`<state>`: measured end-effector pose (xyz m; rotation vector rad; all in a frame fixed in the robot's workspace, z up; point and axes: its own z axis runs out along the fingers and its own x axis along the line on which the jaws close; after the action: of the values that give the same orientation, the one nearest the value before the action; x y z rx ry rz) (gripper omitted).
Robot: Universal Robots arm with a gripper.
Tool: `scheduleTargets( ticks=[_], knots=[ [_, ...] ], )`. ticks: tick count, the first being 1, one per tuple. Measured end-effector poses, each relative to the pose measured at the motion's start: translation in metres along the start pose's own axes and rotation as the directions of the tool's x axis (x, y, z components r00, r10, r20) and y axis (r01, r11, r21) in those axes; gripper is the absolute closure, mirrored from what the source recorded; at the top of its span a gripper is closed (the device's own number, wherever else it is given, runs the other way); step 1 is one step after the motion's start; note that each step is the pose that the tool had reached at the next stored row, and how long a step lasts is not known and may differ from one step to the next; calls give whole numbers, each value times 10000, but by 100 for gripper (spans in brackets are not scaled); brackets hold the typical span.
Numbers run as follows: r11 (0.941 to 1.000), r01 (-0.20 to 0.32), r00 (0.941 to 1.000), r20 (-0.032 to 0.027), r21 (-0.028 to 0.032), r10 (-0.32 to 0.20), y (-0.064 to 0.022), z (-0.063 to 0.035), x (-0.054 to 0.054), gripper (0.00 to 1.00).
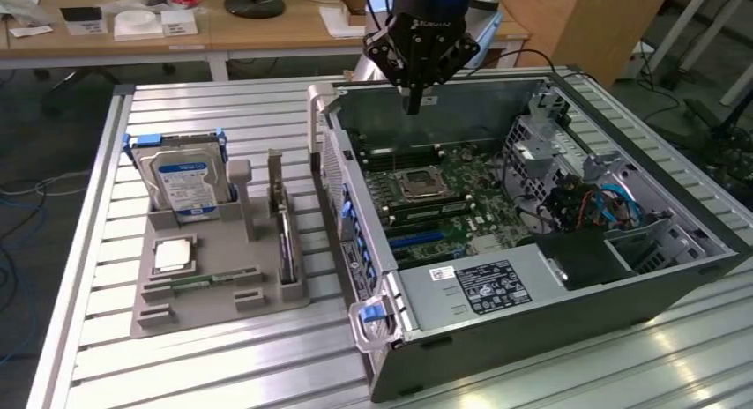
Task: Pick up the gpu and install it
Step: 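Reach for the gpu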
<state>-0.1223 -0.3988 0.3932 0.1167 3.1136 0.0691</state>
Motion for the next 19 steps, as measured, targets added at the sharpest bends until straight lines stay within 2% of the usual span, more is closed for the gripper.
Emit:
scheduleTargets(
  ticks=[5,19],
  knots=[
    [10000,0,10000,-1,2,0,-4,-2,46,89],
    [10000,1,10000,0,0,-1,-20,-7,263,89]
  ],
)
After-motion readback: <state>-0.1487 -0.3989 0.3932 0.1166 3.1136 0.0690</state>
